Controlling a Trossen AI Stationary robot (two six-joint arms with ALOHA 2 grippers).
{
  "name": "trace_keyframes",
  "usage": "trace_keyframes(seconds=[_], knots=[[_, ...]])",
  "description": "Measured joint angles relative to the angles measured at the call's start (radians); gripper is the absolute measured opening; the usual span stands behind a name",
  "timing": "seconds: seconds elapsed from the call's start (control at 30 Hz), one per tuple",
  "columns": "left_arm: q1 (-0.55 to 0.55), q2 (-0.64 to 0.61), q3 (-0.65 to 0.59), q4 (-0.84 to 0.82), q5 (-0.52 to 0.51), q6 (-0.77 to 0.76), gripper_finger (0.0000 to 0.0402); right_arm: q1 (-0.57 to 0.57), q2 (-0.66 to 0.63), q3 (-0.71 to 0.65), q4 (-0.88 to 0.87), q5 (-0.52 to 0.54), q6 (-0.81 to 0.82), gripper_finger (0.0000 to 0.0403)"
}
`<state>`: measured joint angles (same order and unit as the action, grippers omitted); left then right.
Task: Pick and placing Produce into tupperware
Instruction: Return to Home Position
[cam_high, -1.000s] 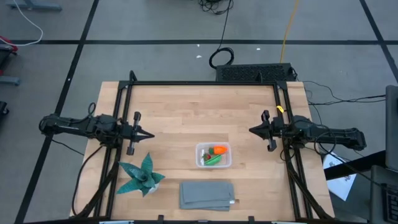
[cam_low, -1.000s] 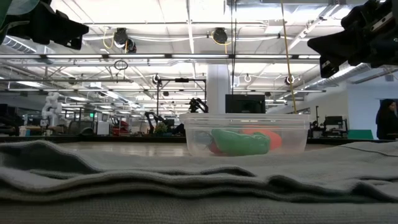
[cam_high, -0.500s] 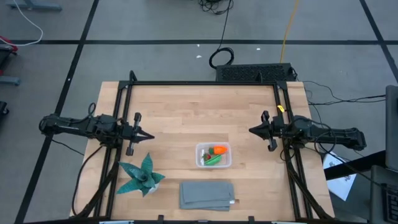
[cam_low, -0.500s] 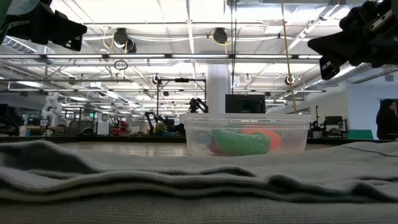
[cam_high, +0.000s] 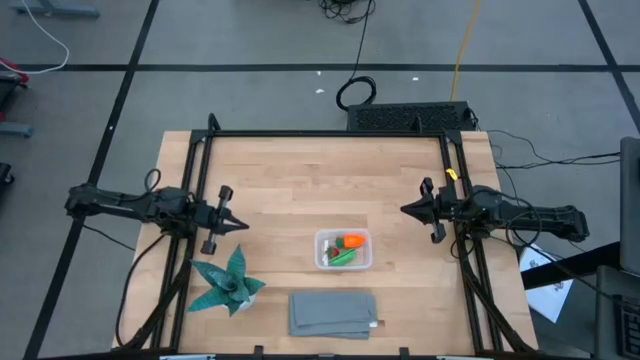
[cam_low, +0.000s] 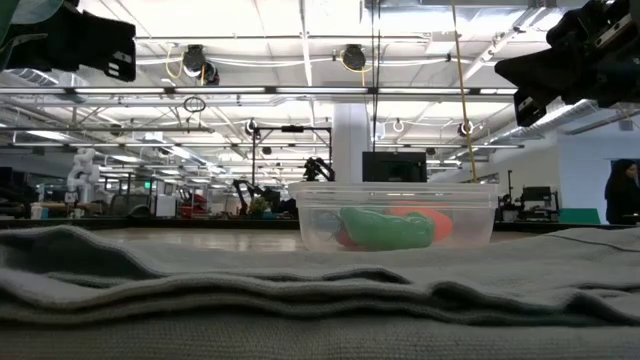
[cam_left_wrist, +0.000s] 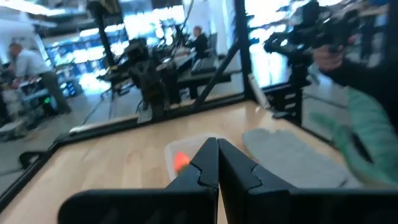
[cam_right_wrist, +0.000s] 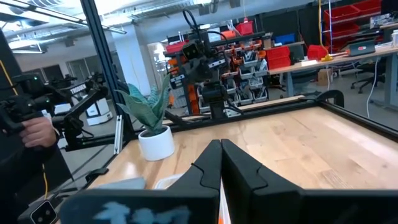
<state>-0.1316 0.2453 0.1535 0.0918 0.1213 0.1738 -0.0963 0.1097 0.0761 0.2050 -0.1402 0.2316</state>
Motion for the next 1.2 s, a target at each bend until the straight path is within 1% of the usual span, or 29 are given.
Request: trace_keyframes(seconds=[0.1, 0.2, 0.57, 1.2], knots=[[0.0, 0.0, -0.042, 0.07, 0.05, -0.006, 0.0, 0.0, 0.0, 0.0, 0.0, 0.0, 0.0, 0.0], [0.0, 0.0, -0.067, 0.104, 0.06, -0.018, 0.0, 0.0, 0.0, 0.001, 0.0, 0.0, -0.002, 0.0], [0.0, 0.001, -0.096, 0.092, 0.063, -0.02, 0.0, 0.0, 0.0, 0.002, 0.0, 0.0, -0.004, 0.0], [0.0, 0.0, -0.096, 0.074, 0.062, -0.025, 0.0001, 0.0, 0.0, 0.002, -0.022, 0.0, -0.008, 0.0]])
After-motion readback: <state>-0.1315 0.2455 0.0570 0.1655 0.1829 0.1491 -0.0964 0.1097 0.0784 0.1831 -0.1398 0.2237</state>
